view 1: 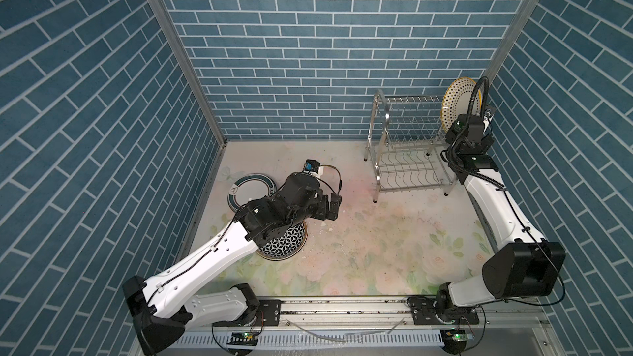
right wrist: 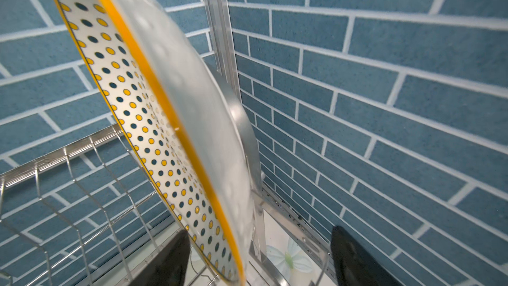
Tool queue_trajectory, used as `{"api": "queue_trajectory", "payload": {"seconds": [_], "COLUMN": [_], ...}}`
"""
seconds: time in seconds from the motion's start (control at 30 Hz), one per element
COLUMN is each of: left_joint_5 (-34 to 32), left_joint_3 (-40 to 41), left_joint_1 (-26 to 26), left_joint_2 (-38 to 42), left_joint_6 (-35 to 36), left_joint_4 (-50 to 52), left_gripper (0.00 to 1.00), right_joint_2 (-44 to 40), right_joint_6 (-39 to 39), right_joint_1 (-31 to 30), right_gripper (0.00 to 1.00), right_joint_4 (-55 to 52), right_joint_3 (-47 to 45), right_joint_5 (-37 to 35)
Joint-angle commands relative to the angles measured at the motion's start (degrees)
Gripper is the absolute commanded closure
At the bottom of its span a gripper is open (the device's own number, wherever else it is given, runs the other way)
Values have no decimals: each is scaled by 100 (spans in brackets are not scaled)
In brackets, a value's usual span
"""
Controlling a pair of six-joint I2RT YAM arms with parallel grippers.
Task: Unload the plates from the dish rack
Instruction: Pick up the plate from the dish rack.
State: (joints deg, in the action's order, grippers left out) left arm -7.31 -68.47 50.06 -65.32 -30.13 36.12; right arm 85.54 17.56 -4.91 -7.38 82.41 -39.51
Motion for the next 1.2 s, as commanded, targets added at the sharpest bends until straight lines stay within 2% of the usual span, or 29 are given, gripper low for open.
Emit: {"api": "queue_trajectory", "payload": {"seconds": [0.0,0.17,0.37,0.67,0.93,1.03,1.1,1.17], "left_joint_5": [-50,-46,-32,13,79,81,68,46], "left_joint_3": [202,469,645,721,797,826,835,857], "left_joint_1": [24,29,27,28,28,21,21,21], "left_joint_2": [105,258,301,314,263,274,306,339], "left_joint_6": [-181,-289,-431,-494,-524,-538,-538,-537], "left_joint_4": [-93,-215,-217,-197,-253,-252,-232,-235], "left_gripper": [1,1,1,1,1,1,1,1], "right_joint_2": [142,243,420,715,907,921,925,936], "right_joint_6": [-176,-242,-332,-236,-218,-201,-192,-194], "right_joint_1": [45,45,57,68,122,148,161,165], "right_gripper": [24,32,34,45,60,63,72,75], "right_joint_4": [38,43,77,53,-161,-167,-163,-171], "right_joint_3": [389,486,601,708,830,816,812,834], "right_joint_5": [-98,-114,-119,-20,77,118,160,188]}}
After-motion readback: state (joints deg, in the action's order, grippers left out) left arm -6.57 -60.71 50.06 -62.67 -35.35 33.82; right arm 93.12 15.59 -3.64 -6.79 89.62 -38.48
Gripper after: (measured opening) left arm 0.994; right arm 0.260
